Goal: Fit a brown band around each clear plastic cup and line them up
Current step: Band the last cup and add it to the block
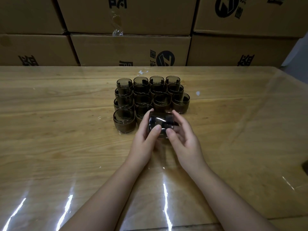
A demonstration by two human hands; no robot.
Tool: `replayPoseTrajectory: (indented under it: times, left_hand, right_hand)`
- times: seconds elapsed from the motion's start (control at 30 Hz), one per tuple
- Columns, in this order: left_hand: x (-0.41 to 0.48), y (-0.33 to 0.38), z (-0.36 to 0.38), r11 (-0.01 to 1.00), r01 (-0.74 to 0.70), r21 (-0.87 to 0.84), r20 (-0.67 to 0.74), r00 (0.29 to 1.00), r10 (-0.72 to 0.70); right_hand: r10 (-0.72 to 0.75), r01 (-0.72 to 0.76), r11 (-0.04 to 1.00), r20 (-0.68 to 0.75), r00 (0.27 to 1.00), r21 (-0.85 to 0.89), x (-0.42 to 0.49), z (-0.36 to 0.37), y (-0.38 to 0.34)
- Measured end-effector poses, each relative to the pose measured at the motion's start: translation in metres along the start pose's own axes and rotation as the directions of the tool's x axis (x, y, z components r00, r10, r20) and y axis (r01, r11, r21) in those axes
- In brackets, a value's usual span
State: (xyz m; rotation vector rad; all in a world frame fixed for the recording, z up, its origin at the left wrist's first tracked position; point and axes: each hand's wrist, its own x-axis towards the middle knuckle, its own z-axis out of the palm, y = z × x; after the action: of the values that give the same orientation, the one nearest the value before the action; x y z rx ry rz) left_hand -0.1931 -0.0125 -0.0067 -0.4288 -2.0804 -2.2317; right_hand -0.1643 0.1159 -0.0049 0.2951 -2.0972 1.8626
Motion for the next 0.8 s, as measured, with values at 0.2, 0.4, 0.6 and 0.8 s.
replayPoseTrajectory:
  times: [0.2,0.4,0.6,0.8]
  left_hand:
    - [-0.004,0.003,-0.001,0.988,-0.068,0.136,-0.073,0.994,0.078]
    - [-0.009,0.000,0.003,0.950,-0.222,0.221,0.032,0.975,0.220]
    - [-0.009,0.001,0.005,0.951,-0.208,0.230,0.057,0.978,0.200]
    - [-0.003,0.003,0.000,0.963,-0.182,0.199,0.009,0.983,0.183]
  right_hand:
    - [-0.040,0.040,0.998,0.007,0.999,-0.039,0.001,0.001,0.002]
    - [0.024,-0.018,0.999,-0.165,0.986,0.040,0.005,-0.004,0.005]
    - [0.050,0.000,0.982,-0.258,0.965,0.190,0.007,-0.009,-0.006]
    - [0.022,-0.004,0.987,-0.115,0.993,0.160,0.001,-0.001,-0.005]
